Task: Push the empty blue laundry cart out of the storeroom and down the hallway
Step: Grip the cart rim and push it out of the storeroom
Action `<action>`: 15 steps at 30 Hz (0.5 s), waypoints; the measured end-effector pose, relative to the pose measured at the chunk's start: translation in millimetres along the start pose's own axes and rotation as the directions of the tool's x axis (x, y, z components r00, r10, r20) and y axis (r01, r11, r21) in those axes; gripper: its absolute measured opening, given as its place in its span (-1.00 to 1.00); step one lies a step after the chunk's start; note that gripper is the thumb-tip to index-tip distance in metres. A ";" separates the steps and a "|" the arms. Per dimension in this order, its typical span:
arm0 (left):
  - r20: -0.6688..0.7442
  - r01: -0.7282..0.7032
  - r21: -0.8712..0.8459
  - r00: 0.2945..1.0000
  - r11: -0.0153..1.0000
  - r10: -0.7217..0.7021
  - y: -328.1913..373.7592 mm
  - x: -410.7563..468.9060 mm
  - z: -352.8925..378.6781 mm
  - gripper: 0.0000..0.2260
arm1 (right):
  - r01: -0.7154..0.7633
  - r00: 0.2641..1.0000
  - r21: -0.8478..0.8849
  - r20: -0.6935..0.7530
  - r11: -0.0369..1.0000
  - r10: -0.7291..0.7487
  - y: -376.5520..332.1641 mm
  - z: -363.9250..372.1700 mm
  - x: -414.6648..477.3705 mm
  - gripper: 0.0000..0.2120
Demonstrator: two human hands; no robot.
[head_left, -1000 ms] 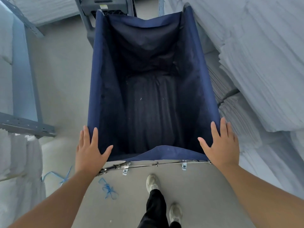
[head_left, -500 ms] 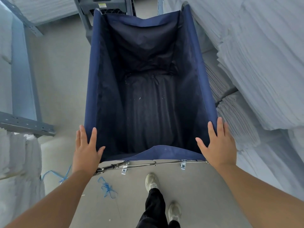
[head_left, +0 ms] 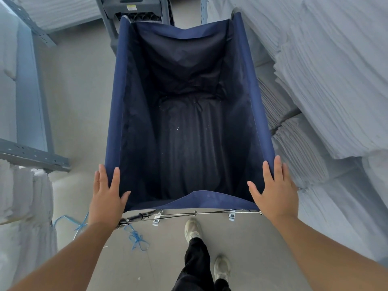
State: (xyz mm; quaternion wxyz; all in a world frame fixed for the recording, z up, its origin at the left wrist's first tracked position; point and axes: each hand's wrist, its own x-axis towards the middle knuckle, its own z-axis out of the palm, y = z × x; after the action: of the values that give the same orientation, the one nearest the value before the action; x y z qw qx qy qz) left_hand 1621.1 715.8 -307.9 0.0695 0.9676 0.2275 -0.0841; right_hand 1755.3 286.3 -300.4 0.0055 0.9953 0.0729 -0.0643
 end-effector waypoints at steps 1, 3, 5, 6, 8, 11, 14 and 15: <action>-0.002 -0.001 0.003 1.000 1.000 0.001 -1.2 -3.0 0.5 -0.30 | 0.000 1.000 -0.004 0.002 1.000 0.000 -0.4 0.0 -3.6 -0.27; -0.005 -0.005 0.014 1.000 1.000 0.005 -3.9 -9.2 1.8 -0.31 | -0.002 1.000 -0.007 0.003 1.000 0.002 -0.7 0.5 -11.3 -0.27; -0.009 -0.009 0.024 1.000 1.000 0.010 -7.4 -15.6 3.4 -0.32 | -0.001 1.000 0.003 0.000 1.000 0.001 -0.4 2.1 -19.6 -0.27; -0.011 -0.012 0.029 1.000 1.000 0.012 -9.0 -18.9 4.3 -0.32 | 0.002 1.000 0.007 -0.001 1.000 -0.002 -0.2 3.0 -23.5 -0.27; -0.013 -0.013 0.037 1.000 0.999 0.014 -12.0 -26.0 6.3 -0.33 | 0.008 1.000 0.011 -0.008 1.000 -0.007 0.1 4.4 -31.6 -0.26; -0.016 -0.011 0.043 1.000 0.999 0.012 -16.6 -37.4 9.4 -0.34 | 0.007 1.000 0.010 -0.009 1.000 -0.007 -0.3 6.1 -44.3 -0.26; -0.018 -0.005 0.040 1.000 0.999 0.006 -21.7 -49.6 12.4 -0.34 | 0.008 1.000 0.028 -0.017 1.000 -0.008 0.1 9.4 -58.4 -0.26; -0.017 -0.002 0.039 1.000 0.999 0.003 -23.2 -54.0 13.1 -0.34 | 0.014 1.000 0.034 -0.024 0.999 -0.013 0.4 10.4 -62.8 -0.26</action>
State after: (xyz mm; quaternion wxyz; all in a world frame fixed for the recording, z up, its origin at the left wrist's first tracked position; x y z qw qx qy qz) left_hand 1561.2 710.9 -312.4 0.0489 0.9697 0.2254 -0.0802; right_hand 1692.4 276.7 -302.7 -0.0127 0.9954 0.0785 -0.0538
